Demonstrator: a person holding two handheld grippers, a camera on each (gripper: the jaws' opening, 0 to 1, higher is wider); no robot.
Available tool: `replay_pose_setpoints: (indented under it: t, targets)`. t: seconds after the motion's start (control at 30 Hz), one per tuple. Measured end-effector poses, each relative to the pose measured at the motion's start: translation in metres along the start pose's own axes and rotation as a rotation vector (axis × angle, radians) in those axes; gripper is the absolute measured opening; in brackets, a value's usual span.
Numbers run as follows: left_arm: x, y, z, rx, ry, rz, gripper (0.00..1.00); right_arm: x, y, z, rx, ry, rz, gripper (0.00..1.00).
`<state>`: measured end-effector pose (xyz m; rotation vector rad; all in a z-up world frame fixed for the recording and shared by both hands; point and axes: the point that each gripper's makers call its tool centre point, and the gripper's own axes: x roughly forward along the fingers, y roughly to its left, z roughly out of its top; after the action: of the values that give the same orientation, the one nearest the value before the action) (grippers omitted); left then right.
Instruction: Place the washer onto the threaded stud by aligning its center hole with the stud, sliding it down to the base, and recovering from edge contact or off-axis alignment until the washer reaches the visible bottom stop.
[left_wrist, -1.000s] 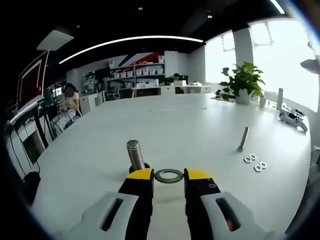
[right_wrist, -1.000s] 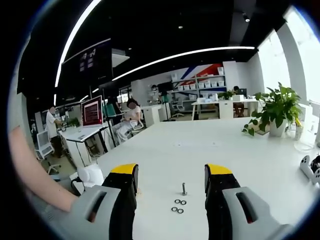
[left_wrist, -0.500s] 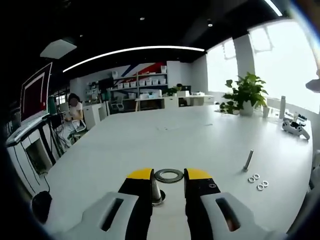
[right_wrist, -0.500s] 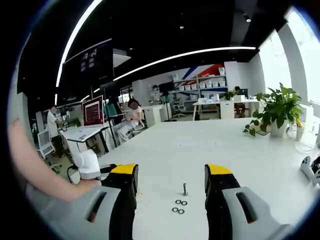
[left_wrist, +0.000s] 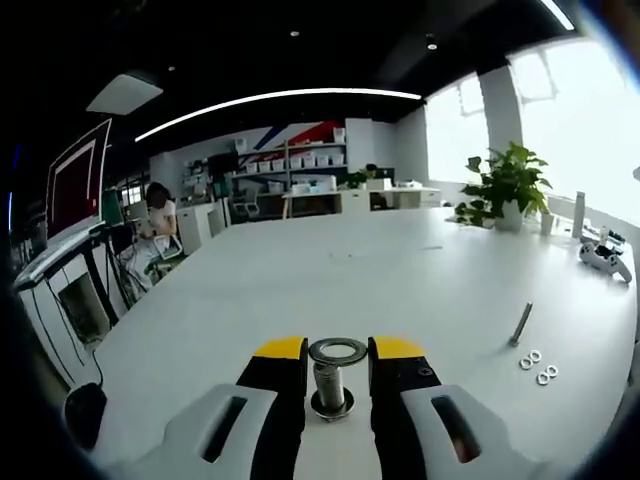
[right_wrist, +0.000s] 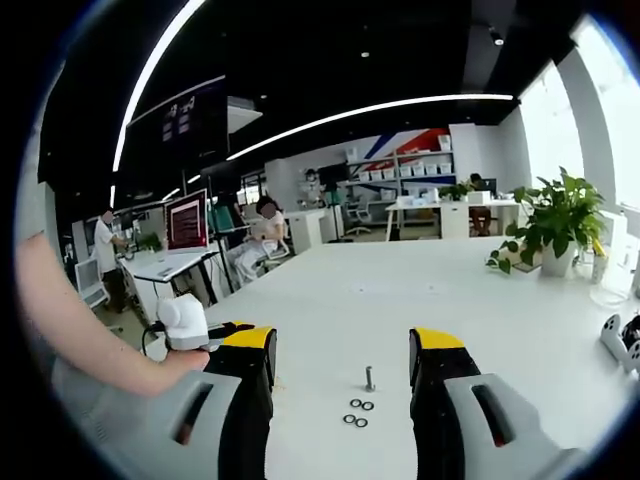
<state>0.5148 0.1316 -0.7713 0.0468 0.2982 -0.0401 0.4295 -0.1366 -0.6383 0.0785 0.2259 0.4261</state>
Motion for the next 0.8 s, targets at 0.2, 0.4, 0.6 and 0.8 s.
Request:
replay_pose_setpoints:
  t: [0.2,0.4,0.6,0.8]
  targets:
    - [-0.001,0.007,-0.007,-0.010,0.018,0.025,0.22,0.000,-0.001,0.000,0.000,-0.001,-0.002,0.56]
    - [0.001,0.005,-0.011,-0.006,0.024,0.015,0.22,0.000,-0.001,0.000,0.001,-0.001,-0.003,0.56]
    - [0.005,0.006,-0.012,-0.011,0.032,0.024,0.22,0.000,-0.001,-0.001,0.001,0.003,-0.003,0.56]
    - [0.004,0.006,-0.016,-0.006,0.046,0.024,0.22,-0.001,-0.001,0.000,0.003,-0.001,-0.003,0.56]
